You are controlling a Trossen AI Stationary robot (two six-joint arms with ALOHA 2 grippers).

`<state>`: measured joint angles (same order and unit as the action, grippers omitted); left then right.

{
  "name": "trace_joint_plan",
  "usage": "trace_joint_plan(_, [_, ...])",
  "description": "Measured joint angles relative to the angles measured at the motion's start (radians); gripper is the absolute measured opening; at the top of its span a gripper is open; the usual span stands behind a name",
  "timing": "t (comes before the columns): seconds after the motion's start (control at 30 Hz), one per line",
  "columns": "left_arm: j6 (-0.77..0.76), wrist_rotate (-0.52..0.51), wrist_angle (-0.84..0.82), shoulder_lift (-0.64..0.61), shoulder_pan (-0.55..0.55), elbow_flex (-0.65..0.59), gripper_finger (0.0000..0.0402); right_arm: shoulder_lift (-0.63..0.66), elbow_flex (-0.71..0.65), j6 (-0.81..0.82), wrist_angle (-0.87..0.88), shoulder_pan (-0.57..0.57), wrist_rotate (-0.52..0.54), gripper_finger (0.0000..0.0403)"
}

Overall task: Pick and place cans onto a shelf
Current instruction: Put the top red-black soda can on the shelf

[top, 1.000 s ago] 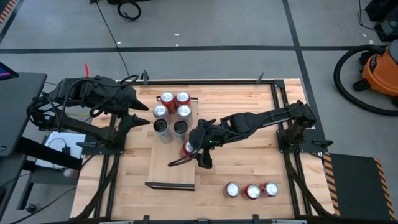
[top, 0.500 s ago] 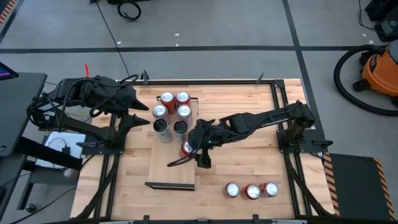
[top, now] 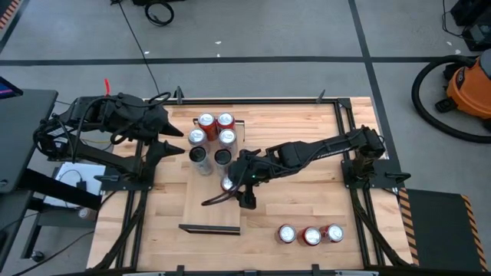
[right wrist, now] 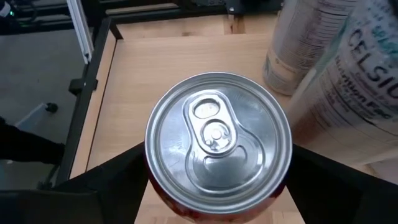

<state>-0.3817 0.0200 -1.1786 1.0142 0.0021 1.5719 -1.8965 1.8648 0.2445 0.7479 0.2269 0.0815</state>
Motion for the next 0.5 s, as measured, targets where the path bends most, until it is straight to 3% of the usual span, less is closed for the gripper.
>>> trace_joint_plan(0.5, [0.004,0.0,0.0,0.0,0.0,0.0,0.0325,0.022,0.012,0.04,-0.023,-0.008,0.013,0.0353])
